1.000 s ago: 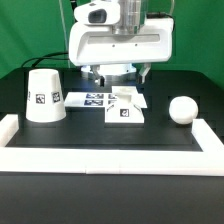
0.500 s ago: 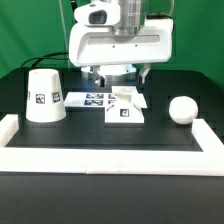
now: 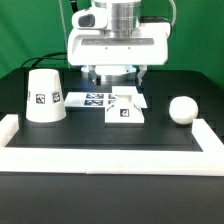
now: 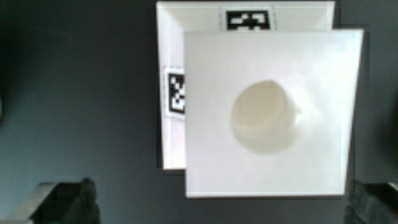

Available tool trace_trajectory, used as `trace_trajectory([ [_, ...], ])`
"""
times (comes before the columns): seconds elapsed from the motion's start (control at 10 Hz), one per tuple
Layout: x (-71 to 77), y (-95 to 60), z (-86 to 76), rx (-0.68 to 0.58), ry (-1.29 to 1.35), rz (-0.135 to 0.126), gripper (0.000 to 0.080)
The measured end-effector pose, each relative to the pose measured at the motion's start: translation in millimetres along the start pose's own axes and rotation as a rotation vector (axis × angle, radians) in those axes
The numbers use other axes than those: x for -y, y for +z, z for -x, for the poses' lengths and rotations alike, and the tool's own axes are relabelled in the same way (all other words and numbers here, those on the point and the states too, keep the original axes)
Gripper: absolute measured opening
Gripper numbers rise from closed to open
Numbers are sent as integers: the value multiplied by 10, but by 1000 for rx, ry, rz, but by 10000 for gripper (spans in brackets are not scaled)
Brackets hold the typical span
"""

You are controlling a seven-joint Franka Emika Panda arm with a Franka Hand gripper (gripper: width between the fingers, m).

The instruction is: Assemble lamp

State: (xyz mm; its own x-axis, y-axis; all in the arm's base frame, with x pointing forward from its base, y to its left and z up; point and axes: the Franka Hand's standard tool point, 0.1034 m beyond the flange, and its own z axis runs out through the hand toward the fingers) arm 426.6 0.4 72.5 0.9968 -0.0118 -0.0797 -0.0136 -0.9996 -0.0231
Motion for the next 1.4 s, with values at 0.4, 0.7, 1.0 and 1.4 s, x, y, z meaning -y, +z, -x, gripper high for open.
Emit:
trace_trajectory([
  [0.4,106,24,20,3,-25,1,699],
  [0.7,122,83,37,9,-36,1,699],
  [1.0,175,173,83,25,-41,2,699],
  [1.4,163,272,116,36,-49,2,699],
])
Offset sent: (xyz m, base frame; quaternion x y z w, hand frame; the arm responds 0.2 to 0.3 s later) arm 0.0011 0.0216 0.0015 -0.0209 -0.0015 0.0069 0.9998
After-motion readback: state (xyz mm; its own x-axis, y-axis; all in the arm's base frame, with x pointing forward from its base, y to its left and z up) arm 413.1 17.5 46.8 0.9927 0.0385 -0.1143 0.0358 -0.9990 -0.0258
